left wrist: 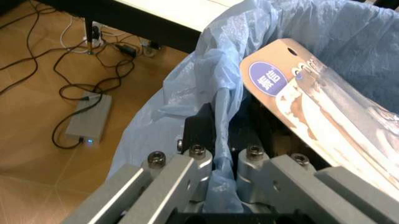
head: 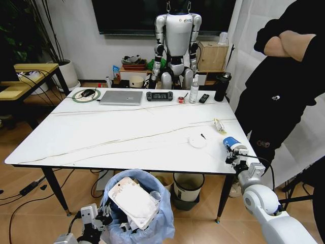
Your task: Pick up the trash bin and place the trash from the table into it.
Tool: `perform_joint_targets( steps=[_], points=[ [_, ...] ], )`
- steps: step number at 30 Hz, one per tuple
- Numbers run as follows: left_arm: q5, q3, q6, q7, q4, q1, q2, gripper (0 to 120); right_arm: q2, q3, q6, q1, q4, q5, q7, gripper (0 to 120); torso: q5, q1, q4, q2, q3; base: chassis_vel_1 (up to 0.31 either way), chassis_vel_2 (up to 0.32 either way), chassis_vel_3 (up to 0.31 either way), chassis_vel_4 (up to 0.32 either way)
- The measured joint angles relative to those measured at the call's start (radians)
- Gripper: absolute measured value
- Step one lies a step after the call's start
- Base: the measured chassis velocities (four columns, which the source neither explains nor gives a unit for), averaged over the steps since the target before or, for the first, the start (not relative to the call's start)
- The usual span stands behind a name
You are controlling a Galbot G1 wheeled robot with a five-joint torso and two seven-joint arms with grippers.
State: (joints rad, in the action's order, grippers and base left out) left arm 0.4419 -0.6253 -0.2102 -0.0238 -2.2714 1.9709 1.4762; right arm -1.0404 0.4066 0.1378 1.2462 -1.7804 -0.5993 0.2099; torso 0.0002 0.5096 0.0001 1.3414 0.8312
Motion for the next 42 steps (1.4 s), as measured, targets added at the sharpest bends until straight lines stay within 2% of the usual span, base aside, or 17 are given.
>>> perform_joint_targets(
  steps=[6,9,11,13,17,18,20,22,30,34,37,42],
  points=[
    [0.007,0.004,-0.003,0.002,0.001,-0.002,-0.008,0,0.053,0.015,-0.074,0.094,-0.151,-0.097,-0.082,0,-0.0002,0.000,-0.0002,0.000,0.000,0.000,0.000,0.000,0.000],
    [0.011,0.004,-0.005,0.002,0.001,-0.003,-0.012,0,0.085,-0.022,-0.111,0.150,-0.264,-0.152,-0.108,0,-0.0005,0.000,-0.0002,0.000,0.000,0.000,0.000,0.000,0.000],
    [0.013,0.004,-0.005,0.002,0.001,-0.003,-0.012,0,0.116,-0.074,-0.131,0.191,-0.370,-0.207,-0.124,0,-0.0003,0.000,-0.0001,0.000,0.000,0.000,0.000,0.000,0.000],
    [0.013,0.004,-0.006,0.003,0.001,-0.003,-0.012,0,0.122,-0.087,-0.135,0.198,-0.391,-0.216,-0.130,0,-0.0006,0.000,-0.0001,0.000,0.000,0.000,0.000,0.000,0.000],
    [0.012,0.012,-0.009,0.004,0.001,-0.005,-0.009,0,0.200,-0.243,-0.172,0.212,-0.520,-0.250,-0.211,0,-0.0004,0.000,-0.0001,0.000,0.000,0.000,0.000,0.000,0.000],
    [0.012,0.012,-0.009,0.004,0.001,-0.005,-0.009,0,0.200,-0.243,-0.172,0.212,-0.520,-0.250,-0.211,0,-0.0004,0.000,-0.0001,0.000,0.000,0.000,0.000,0.000,0.000],
    [0.014,0.016,-0.016,0.006,0.002,-0.008,-0.010,0,0.256,-0.375,-0.211,0.181,-0.533,-0.249,-0.289,0,-0.0005,0.000,-0.0001,0.000,0.000,0.000,0.000,0.000,0.000],
    [0.016,0.018,-0.018,0.008,0.001,-0.007,-0.012,0,0.264,-0.448,-0.228,0.146,-0.517,-0.248,-0.318,0,-0.0003,0.000,-0.0001,0.000,0.000,0.000,0.000,0.000,0.000],
    [0.014,0.019,-0.021,0.012,-0.013,-0.001,-0.005,0,0.218,-0.651,-0.220,-0.020,-0.463,-0.270,-0.300,0,-0.0002,0.000,0.0000,0.000,0.000,0.000,0.000,0.000,0.000],
    [0.008,0.022,-0.022,0.012,-0.018,0.000,0.002,0,0.198,-0.690,-0.206,-0.061,-0.443,-0.273,-0.257,0,-0.0002,0.000,0.0002,0.000,0.000,0.000,0.000,0.000,0.000],
    [-0.005,0.026,-0.022,0.012,-0.019,0.001,0.014,0,0.171,-0.735,-0.184,-0.099,-0.423,-0.276,-0.175,0,-0.0002,0.000,0.0001,0.000,0.000,0.000,0.000,0.000,0.000],
    [-0.009,0.025,-0.022,0.013,-0.023,0.001,0.021,0,0.168,-0.747,-0.167,-0.086,-0.429,-0.268,-0.110,0,-0.0003,0.000,-0.0001,0.000,0.000,0.000,0.000,0.000,0.000]
  ],
)
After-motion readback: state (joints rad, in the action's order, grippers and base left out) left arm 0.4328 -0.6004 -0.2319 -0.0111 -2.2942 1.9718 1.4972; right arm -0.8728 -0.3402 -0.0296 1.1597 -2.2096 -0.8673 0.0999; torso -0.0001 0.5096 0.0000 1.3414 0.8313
